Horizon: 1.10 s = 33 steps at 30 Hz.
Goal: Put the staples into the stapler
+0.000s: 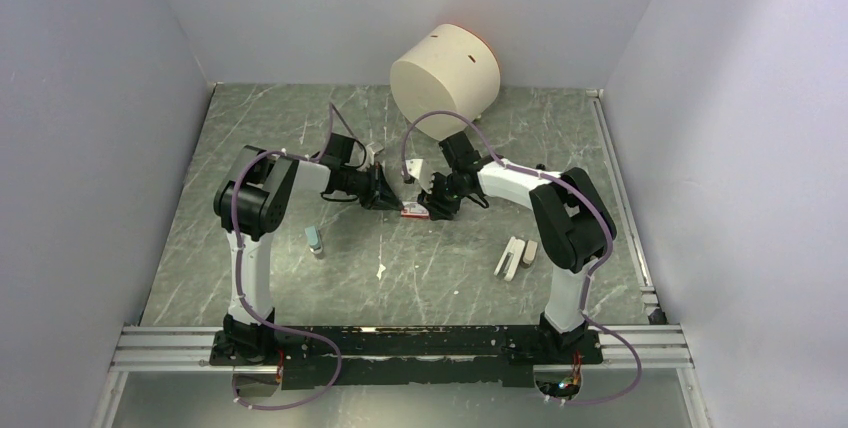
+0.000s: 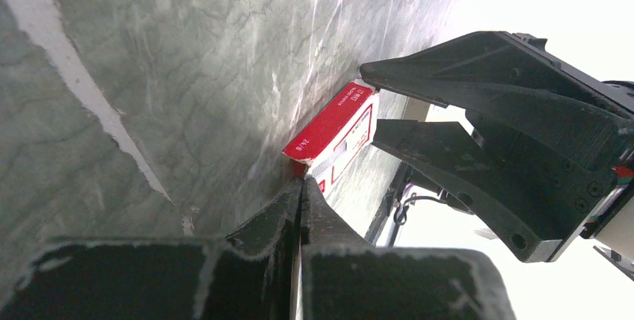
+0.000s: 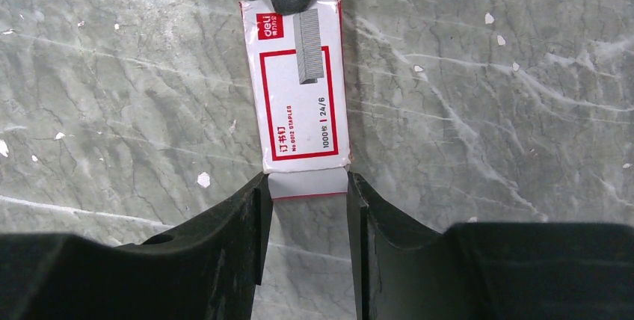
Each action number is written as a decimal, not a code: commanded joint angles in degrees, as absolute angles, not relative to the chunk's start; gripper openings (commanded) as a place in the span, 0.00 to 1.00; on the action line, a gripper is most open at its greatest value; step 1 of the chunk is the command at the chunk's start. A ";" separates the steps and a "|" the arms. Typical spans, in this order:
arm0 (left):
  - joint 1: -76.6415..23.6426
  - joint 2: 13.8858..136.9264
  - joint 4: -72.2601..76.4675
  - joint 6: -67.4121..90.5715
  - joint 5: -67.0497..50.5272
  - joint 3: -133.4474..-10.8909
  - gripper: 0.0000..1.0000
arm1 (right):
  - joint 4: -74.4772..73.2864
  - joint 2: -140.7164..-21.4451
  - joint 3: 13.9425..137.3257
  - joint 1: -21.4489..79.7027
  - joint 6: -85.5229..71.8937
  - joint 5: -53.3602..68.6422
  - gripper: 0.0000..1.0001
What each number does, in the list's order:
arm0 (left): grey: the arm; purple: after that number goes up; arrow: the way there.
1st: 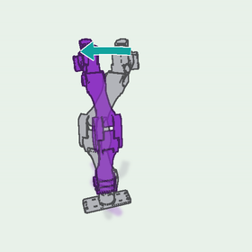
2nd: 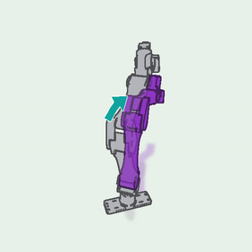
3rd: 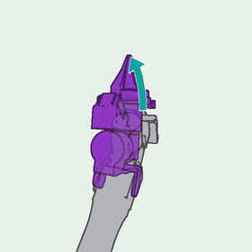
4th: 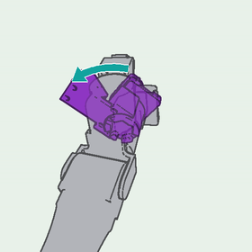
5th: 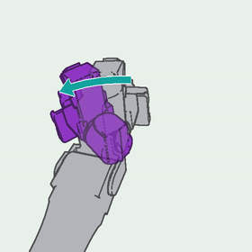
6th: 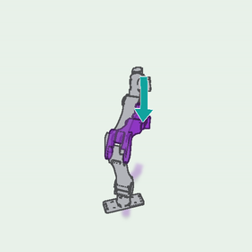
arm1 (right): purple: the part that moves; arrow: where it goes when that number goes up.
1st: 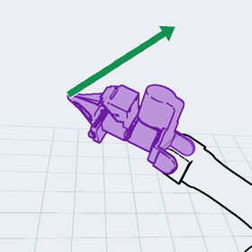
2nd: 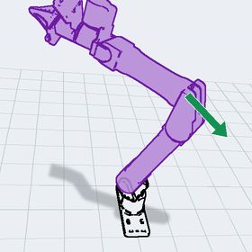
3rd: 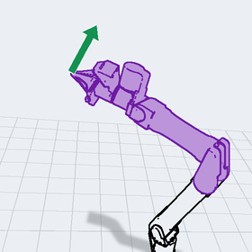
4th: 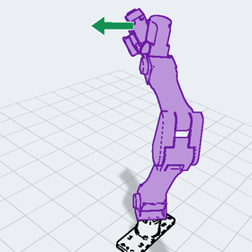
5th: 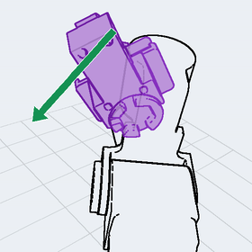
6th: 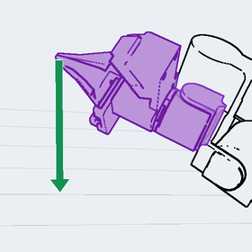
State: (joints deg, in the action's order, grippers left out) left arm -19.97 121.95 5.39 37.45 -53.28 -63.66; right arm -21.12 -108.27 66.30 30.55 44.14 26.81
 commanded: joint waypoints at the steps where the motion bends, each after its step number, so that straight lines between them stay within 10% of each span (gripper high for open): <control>1: -19.43 121.09 2.46 34.20 -52.53 -65.29 0.05 | -21.94 -110.15 65.21 30.80 45.30 24.89 0.40; 33: -8.58 113.88 -12.46 24.96 -50.79 -65.84 0.05 | -21.30 -110.03 65.04 30.85 44.47 23.29 0.39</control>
